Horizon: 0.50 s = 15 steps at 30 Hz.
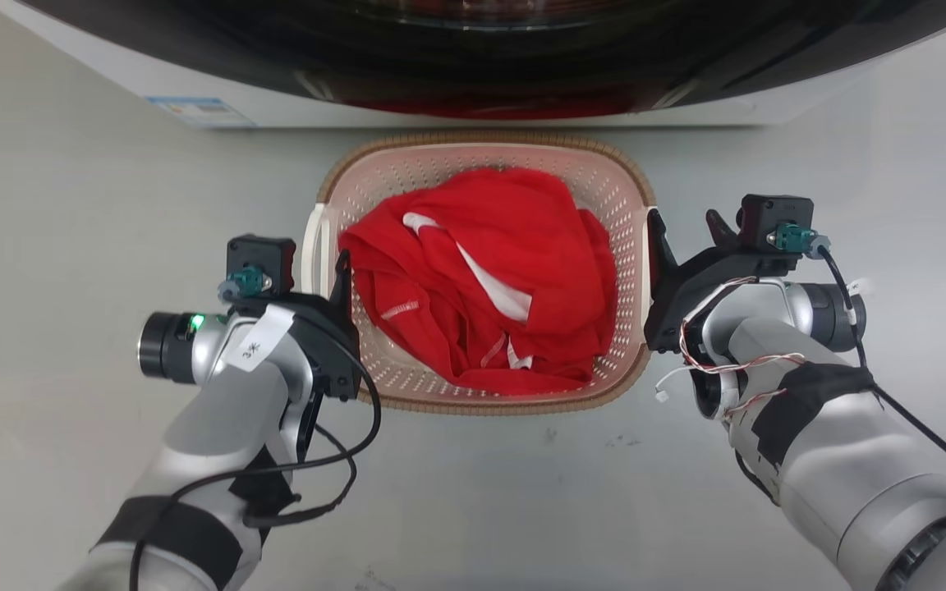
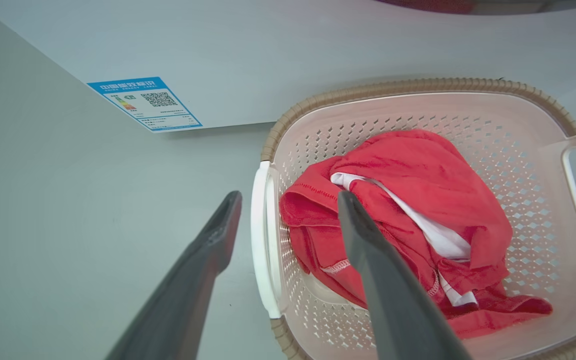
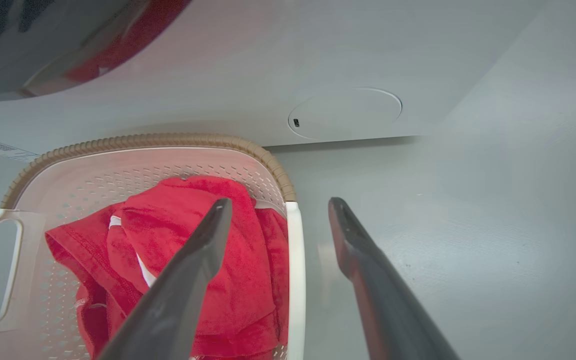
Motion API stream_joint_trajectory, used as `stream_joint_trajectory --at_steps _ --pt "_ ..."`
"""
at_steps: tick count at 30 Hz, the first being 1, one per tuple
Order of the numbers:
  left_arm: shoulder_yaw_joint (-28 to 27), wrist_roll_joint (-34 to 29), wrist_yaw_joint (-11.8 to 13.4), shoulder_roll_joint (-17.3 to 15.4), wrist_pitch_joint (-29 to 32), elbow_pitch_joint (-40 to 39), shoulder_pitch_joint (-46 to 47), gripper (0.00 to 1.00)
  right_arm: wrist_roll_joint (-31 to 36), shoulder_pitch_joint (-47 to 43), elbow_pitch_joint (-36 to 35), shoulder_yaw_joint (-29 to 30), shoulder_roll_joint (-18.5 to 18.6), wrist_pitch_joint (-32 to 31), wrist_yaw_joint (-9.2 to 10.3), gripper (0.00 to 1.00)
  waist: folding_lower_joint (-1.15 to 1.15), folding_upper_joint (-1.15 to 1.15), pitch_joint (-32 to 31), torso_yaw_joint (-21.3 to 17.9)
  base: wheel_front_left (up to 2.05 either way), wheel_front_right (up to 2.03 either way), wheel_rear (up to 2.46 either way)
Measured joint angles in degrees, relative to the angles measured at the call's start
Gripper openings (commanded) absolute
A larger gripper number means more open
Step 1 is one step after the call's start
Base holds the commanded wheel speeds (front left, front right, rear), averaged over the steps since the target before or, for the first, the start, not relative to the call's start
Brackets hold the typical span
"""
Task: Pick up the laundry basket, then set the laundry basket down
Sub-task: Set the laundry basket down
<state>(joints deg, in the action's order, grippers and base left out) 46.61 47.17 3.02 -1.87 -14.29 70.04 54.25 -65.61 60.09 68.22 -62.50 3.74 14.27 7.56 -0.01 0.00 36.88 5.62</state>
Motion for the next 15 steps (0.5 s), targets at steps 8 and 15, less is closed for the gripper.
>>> stream_joint_trajectory --at_steps 8,15 --pt "-2.2 0.1 0.7 -2.0 0.0 -3.5 -4.3 1.00 1.7 -3.5 -2.0 1.8 -0.1 0.0 0.00 1.00 0.00 0.00 -4.8 -0.7 0.00 0.00 0.00" --pt "-4.1 -1.5 1.5 -3.6 0.0 -9.9 -10.1 1.00 5.2 -7.0 -5.1 4.7 0.5 0.0 0.00 1.00 0.00 -0.01 -10.1 -1.5 0.00 0.00 0.00"
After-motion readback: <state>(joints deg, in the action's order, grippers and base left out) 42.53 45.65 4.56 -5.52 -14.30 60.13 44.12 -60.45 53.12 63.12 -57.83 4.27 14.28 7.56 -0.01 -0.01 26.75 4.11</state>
